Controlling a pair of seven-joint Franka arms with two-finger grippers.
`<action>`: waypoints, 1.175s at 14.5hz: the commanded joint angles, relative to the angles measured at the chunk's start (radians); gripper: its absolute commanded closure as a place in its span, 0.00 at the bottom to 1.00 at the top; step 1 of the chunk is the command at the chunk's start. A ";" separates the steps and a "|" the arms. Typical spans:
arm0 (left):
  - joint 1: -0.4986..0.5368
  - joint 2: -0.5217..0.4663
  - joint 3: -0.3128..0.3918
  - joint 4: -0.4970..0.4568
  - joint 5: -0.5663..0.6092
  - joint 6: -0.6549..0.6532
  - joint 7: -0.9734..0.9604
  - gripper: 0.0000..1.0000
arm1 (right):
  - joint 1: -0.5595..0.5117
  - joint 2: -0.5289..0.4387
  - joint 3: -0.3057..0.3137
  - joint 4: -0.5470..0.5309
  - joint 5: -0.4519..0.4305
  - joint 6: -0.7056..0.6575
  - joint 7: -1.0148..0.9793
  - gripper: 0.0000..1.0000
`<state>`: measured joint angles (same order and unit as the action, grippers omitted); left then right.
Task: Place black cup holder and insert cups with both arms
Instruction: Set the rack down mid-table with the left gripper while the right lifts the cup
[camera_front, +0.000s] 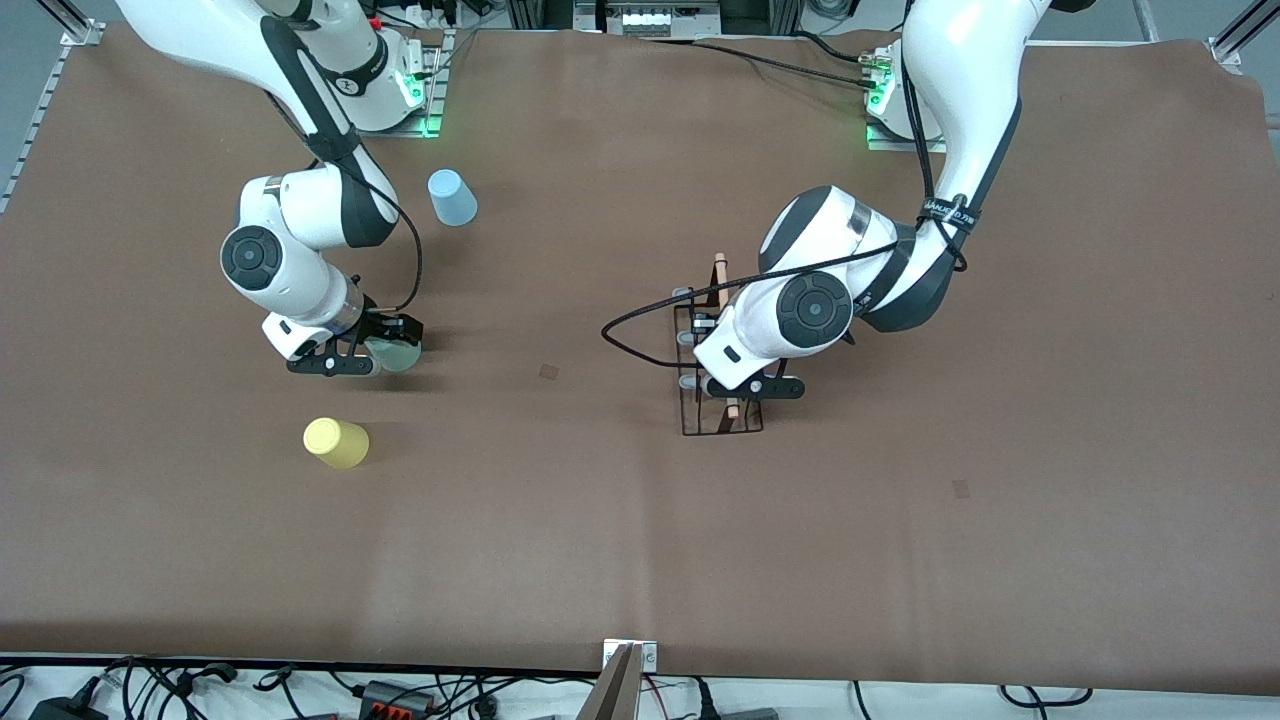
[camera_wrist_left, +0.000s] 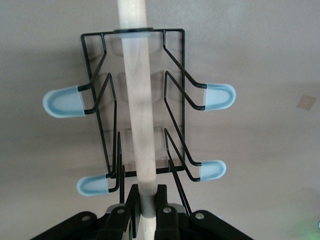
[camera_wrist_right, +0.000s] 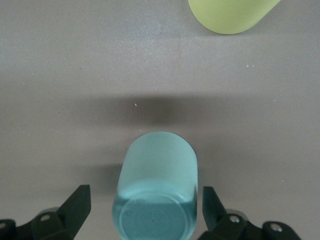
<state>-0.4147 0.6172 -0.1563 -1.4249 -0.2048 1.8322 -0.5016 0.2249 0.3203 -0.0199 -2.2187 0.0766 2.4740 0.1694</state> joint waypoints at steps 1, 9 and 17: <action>-0.010 0.027 0.009 0.034 -0.002 0.013 0.000 0.44 | 0.004 -0.029 0.000 -0.033 0.002 0.014 0.015 0.25; -0.003 -0.043 0.018 0.032 0.031 0.021 0.006 0.00 | 0.005 -0.050 0.000 0.023 0.002 -0.030 0.009 0.83; 0.088 -0.295 0.023 0.037 0.272 -0.117 0.043 0.00 | 0.083 -0.055 0.000 0.442 0.002 -0.397 0.184 0.82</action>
<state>-0.3738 0.4014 -0.1363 -1.3623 0.0482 1.7620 -0.4975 0.2542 0.2395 -0.0170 -1.8708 0.0764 2.1287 0.2567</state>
